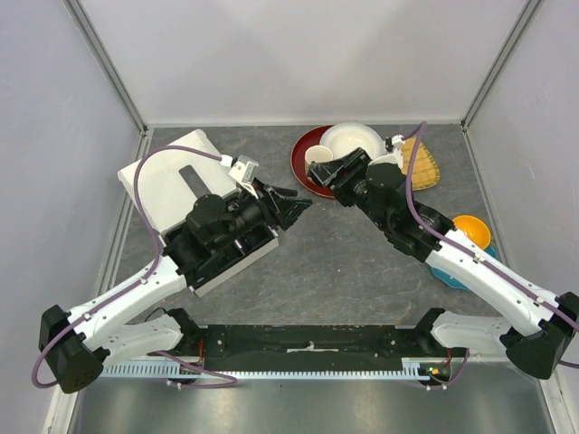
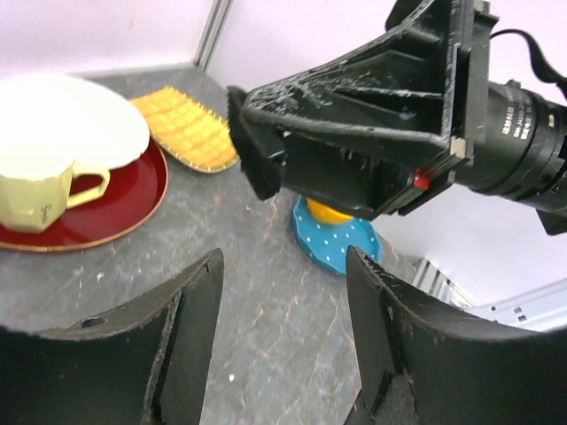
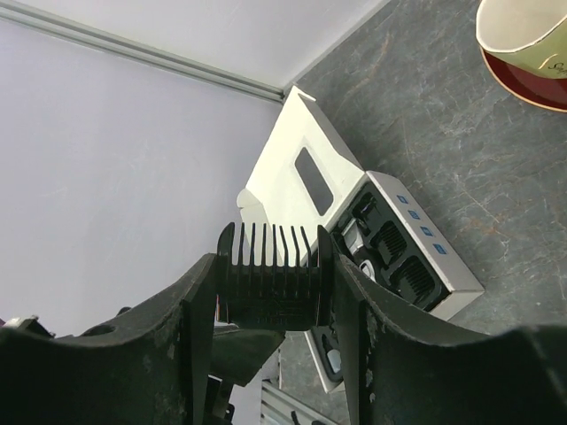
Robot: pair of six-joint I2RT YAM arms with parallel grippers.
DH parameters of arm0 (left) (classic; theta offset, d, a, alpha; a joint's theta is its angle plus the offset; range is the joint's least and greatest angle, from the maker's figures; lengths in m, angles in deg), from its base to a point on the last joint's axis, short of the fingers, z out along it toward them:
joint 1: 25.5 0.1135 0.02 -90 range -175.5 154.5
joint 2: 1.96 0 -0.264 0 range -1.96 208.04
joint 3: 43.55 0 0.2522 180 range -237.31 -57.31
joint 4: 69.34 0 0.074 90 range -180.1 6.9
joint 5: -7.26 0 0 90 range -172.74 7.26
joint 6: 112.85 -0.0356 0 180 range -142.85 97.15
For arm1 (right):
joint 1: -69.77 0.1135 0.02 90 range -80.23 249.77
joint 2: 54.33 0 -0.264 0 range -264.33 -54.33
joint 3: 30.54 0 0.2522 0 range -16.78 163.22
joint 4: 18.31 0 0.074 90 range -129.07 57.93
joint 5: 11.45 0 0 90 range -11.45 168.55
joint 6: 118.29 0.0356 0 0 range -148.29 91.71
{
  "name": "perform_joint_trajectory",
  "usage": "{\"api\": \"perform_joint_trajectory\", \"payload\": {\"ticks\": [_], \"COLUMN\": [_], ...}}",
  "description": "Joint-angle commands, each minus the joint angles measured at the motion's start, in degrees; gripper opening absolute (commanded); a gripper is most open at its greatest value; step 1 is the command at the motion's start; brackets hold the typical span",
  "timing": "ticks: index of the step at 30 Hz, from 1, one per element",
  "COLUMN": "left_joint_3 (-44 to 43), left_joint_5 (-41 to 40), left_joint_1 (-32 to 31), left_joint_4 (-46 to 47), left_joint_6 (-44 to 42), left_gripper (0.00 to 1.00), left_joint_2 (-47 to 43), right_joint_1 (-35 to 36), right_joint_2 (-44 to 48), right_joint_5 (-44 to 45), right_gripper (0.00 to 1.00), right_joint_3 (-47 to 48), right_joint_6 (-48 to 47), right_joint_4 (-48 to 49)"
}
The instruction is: Sort the hair-cutting tools
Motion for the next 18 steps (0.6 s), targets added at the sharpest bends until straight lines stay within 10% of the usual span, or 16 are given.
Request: {"api": "perform_joint_trajectory", "payload": {"ticks": [1,18], "left_joint_3": [-2.5,-6.7], "left_joint_5": [-11.4,-24.3], "left_joint_1": [-4.8,-11.4], "left_joint_4": [13.0,21.4], "left_joint_6": [-7.8,-8.5], "left_gripper": [0.63,0.45], "left_joint_2": [3.2,11.7], "right_joint_1": [0.2,0.3], "right_joint_2": [2.6,4.9], "right_joint_5": [0.6,3.4], "right_gripper": [0.24,0.25], "right_joint_3": [-0.8,-2.5], "right_joint_6": [1.1,2.5], "right_joint_4": [1.7,1.7]}}
